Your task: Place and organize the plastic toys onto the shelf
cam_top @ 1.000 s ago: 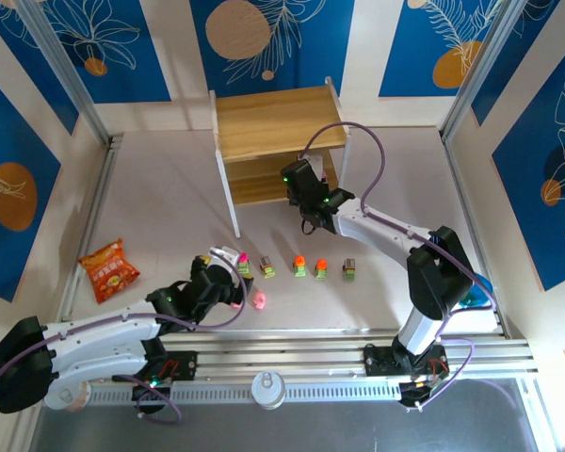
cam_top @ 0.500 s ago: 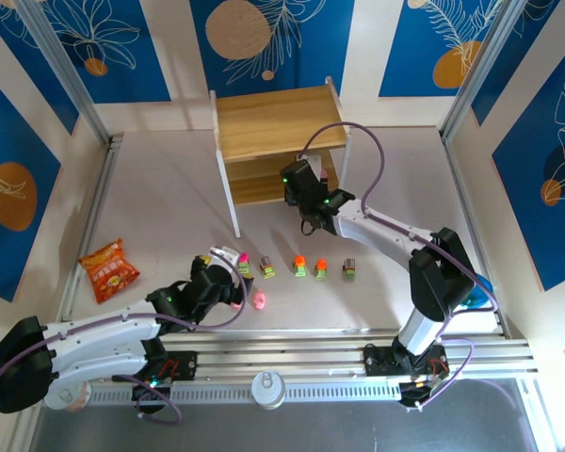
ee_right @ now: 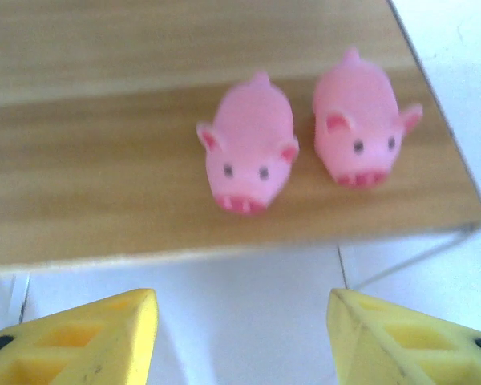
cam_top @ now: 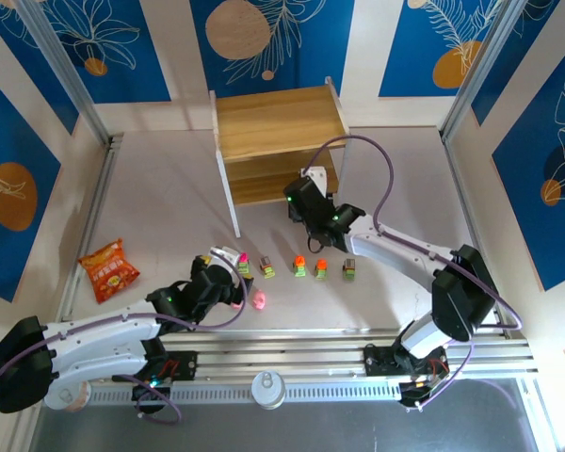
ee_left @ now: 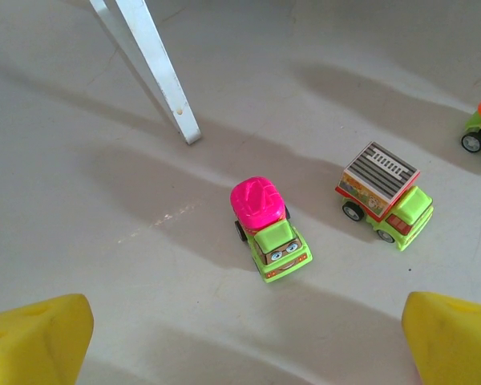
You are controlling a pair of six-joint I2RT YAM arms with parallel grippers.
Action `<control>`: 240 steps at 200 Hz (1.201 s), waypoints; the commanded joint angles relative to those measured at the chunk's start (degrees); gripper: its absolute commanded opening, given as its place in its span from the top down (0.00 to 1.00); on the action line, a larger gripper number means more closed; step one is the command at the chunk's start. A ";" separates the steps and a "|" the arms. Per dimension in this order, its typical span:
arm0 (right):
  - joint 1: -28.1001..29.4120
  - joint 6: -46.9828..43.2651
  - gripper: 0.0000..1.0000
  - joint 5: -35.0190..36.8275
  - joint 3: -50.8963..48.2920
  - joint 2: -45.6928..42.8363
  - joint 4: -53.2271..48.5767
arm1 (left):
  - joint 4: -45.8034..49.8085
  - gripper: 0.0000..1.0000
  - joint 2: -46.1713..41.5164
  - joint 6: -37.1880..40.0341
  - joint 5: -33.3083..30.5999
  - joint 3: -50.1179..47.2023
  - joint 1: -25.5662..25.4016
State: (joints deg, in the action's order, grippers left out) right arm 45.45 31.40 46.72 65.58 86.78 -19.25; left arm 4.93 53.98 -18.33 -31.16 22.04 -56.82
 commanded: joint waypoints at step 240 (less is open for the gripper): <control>15.29 17.20 0.49 1.95 -26.58 -27.52 -17.61 | 11.89 0.11 5.65 -28.63 -19.78 3.98 -21.59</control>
State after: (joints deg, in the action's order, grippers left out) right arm 64.51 50.70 50.63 41.52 64.84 -36.10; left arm 16.56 54.83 -42.06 -46.61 22.63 -75.92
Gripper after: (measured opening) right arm 0.511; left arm 0.887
